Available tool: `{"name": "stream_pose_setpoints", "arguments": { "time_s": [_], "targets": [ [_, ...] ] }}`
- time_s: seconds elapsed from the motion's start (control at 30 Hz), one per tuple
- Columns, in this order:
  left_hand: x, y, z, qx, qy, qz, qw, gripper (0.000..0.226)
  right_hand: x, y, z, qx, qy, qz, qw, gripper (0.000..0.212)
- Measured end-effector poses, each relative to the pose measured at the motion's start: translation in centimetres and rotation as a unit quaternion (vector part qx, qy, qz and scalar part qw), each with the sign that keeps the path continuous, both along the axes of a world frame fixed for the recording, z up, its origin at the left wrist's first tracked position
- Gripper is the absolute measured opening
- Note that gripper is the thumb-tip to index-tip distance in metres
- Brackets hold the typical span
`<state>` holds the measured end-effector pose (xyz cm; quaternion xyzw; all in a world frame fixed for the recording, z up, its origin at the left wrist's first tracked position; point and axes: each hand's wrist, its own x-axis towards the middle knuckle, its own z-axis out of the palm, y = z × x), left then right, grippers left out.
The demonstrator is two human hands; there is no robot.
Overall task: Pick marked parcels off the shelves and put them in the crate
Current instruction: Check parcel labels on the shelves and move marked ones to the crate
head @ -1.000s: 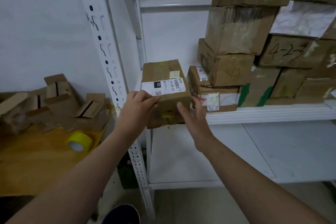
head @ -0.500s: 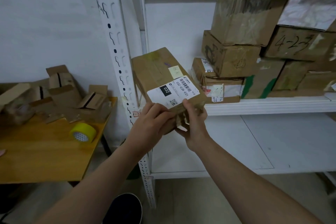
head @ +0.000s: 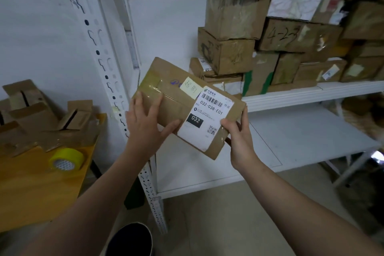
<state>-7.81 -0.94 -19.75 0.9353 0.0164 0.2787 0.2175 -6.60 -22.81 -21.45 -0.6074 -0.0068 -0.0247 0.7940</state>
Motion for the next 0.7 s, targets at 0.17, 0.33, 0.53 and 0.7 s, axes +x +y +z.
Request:
{"name": "stream_pose_setpoints", "arguments": {
  "time_s": [0.17, 0.33, 0.53, 0.7],
  "targets": [
    [0.2, -2.2, 0.8, -0.111, 0.002, -0.010, 0.994, 0.113, -0.4, -3.4, 0.3, -0.012, -0.033, 0.008, 0.999, 0.078],
    [-0.3, -3.4, 0.1, -0.213, -0.040, 0.022, 0.976, 0.105, -0.8, -4.8, 0.4, -0.021, -0.023, -0.042, 0.999, 0.039],
    [-1.3, -4.7, -0.6, -0.271, -0.067, 0.032, 0.960, 0.087, -1.3, -4.5, 0.6, -0.088, -0.044, -0.113, 0.989, 0.034],
    [-1.9, -5.9, -0.4, -0.278, -0.083, 0.031, 0.957, 0.084, -1.2, -5.1, 0.7, -0.080, -0.031, -0.116, 0.990, 0.033]
  ]
}}
